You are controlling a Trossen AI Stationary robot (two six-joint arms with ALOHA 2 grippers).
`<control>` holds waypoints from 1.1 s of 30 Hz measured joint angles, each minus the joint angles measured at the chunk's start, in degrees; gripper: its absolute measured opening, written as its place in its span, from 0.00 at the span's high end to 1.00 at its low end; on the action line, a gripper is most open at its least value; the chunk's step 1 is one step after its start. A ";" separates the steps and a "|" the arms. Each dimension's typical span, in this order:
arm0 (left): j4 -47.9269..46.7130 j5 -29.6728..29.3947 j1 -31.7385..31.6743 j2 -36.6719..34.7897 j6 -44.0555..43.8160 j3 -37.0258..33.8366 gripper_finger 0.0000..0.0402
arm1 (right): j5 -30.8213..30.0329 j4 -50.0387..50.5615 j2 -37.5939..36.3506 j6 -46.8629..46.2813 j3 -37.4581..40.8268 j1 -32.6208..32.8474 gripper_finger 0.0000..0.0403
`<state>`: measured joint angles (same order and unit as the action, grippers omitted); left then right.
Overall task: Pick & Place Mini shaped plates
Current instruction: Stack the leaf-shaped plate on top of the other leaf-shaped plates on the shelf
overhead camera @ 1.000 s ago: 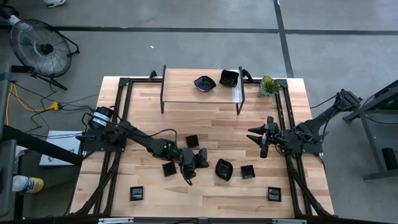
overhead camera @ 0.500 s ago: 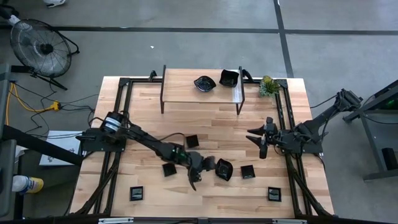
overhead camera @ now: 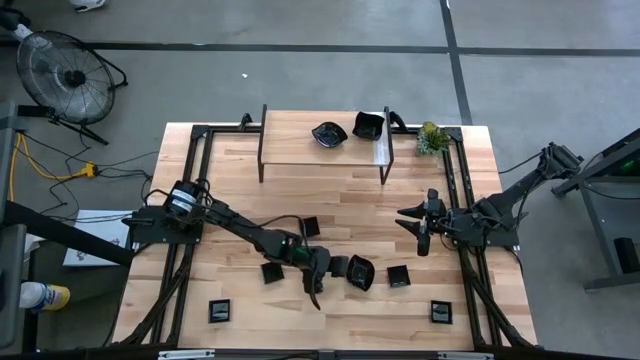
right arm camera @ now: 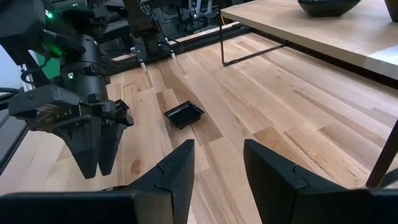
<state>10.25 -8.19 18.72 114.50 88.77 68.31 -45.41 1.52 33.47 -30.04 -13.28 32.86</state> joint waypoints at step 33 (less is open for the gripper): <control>0.64 1.29 -1.05 5.34 1.01 3.70 0.60 | 16.99 -0.39 0.39 3.34 0.00 0.02 0.67</control>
<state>10.88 -6.90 17.67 119.84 89.78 72.02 -28.41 1.13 33.87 -26.70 -13.28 32.88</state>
